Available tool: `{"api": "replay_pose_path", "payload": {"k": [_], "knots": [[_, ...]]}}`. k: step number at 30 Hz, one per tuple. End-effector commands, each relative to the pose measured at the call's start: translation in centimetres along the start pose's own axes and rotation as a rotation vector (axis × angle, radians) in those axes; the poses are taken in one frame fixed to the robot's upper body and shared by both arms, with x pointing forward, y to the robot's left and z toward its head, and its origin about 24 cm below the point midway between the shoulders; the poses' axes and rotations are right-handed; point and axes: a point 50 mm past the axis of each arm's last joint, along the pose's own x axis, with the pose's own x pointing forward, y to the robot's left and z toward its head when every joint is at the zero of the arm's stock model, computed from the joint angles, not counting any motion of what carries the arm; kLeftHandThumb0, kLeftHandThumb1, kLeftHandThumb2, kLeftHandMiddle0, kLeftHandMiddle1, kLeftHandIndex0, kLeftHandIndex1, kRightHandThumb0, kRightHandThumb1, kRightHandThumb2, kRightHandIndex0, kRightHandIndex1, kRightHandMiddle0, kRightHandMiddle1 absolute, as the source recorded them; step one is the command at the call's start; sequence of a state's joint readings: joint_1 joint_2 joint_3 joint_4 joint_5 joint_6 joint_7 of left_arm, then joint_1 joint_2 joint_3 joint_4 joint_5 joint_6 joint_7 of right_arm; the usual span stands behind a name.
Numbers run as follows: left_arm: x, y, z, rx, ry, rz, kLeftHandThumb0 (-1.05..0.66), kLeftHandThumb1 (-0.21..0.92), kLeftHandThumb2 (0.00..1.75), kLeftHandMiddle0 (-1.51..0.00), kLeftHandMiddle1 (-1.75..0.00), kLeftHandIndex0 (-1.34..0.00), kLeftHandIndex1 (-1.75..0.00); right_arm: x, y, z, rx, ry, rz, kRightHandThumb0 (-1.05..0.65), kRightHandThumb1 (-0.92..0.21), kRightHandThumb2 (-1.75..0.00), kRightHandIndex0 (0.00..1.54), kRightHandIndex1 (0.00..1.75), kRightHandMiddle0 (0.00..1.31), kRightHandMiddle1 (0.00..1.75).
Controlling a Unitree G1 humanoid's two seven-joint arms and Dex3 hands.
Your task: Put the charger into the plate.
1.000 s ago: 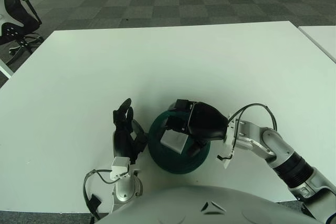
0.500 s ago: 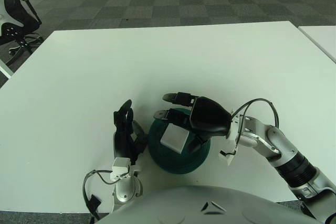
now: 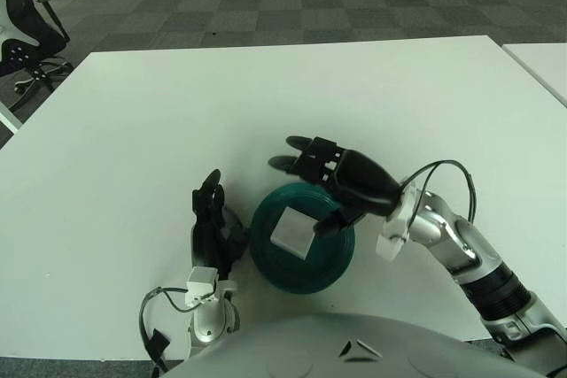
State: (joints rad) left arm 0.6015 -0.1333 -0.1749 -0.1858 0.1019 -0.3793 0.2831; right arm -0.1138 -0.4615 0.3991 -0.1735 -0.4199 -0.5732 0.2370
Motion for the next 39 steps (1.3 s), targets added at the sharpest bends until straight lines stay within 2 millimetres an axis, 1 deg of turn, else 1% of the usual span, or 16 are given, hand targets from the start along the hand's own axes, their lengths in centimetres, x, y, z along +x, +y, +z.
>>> {"api": "replay_pose_path", "payload": {"k": [1, 4, 7, 10, 13, 16, 18, 21, 24, 26, 28, 33, 39], "knots": [[-0.4, 0.2, -0.2, -0.001, -0.003, 0.020, -0.86, 0.92, 1.04, -0.28, -0.03, 0.00, -0.75, -1.4, -1.2, -2.6, 0.232, 0.116, -0.046, -1.04, -0.92, -0.85, 0.16, 0.01, 0.00, 0.25], [-0.4, 0.3, -0.2, -0.018, -0.003, 0.015, -0.87, 0.92, 1.04, -0.30, -0.03, 0.00, -0.80, -2.5, -0.8, -3.9, 0.387, 0.193, -0.113, -1.02, -0.92, -0.86, 0.17, 0.01, 0.00, 0.21], [-0.6, 0.6, -0.2, -0.036, -0.001, 0.002, -0.87, 0.92, 1.05, -0.31, -0.03, 0.00, -0.82, -3.4, 0.5, -5.0, 0.526, 0.254, -0.211, -1.01, -0.92, -0.90, 0.16, 0.00, 0.00, 0.12], [-0.7, 0.7, -0.2, -0.046, -0.001, -0.009, -0.87, 0.92, 1.06, -0.31, -0.03, 0.00, -0.81, -4.5, 1.3, -6.1, 0.645, 0.304, -0.274, -1.01, -0.92, -0.92, 0.15, 0.00, 0.00, 0.10], [-0.8, 0.9, -0.2, -0.053, 0.001, -0.020, -0.88, 0.92, 1.06, -0.31, -0.02, 0.00, -0.80, -4.9, 1.5, -6.3, 0.735, 0.313, -0.331, -1.00, -0.92, -0.93, 0.15, 0.00, 0.00, 0.10], [-0.9, 1.0, -0.2, -0.060, 0.006, -0.031, -0.88, 0.92, 1.05, -0.32, -0.02, 0.00, -0.81, -4.9, 1.7, -6.4, 0.849, 0.328, -0.418, -0.98, -0.92, -0.93, 0.16, 0.01, 0.00, 0.19], [-1.0, 1.1, -0.2, -0.062, 0.008, -0.036, -0.88, 0.92, 1.05, -0.32, -0.02, 0.00, -0.82, -4.9, 1.8, -6.3, 0.889, 0.337, -0.455, -0.97, -0.92, -0.93, 0.16, 0.01, 0.00, 0.23], [-1.2, 1.3, -0.3, -0.066, 0.013, -0.046, -0.88, 0.92, 1.05, -0.33, -0.02, 0.00, -0.85, -5.7, 3.0, -6.0, 0.953, 0.360, -0.542, -0.95, -0.92, -0.93, 0.17, 0.01, 0.00, 0.34], [-1.3, 1.5, -0.2, -0.069, 0.017, -0.053, -0.88, 0.92, 1.05, -0.34, -0.02, 0.00, -0.85, -6.7, 4.0, -6.1, 0.924, 0.388, -0.564, -0.94, -0.92, -0.92, 0.17, 0.00, 0.00, 0.39], [-1.3, 1.6, -0.2, -0.069, 0.019, -0.057, -0.88, 0.92, 1.06, -0.33, -0.02, 0.00, -0.85, -7.9, 4.8, -6.4, 0.872, 0.416, -0.553, -0.93, -0.92, -0.91, 0.16, 0.00, 0.00, 0.39], [-1.4, 1.6, -0.1, -0.066, 0.021, -0.059, -0.88, 0.92, 1.06, -0.33, -0.02, 0.00, -0.84, -8.3, 5.4, -6.7, 0.831, 0.429, -0.538, -0.93, -0.92, -0.90, 0.15, 0.00, 0.00, 0.38], [-1.6, 1.9, -0.1, -0.057, 0.027, -0.061, -0.88, 0.92, 1.07, -0.33, -0.01, 0.00, -0.81, -8.1, 5.7, -6.8, 0.763, 0.409, -0.538, -0.94, -0.92, -0.90, 0.13, 0.00, 0.00, 0.34], [-1.7, 2.1, 0.0, -0.054, 0.028, -0.059, -0.89, 0.92, 1.07, -0.32, 0.00, 0.00, -0.78, -8.1, 6.1, -6.8, 0.735, 0.408, -0.545, -0.97, -0.92, -0.92, 0.13, 0.01, 0.00, 0.33]]}}
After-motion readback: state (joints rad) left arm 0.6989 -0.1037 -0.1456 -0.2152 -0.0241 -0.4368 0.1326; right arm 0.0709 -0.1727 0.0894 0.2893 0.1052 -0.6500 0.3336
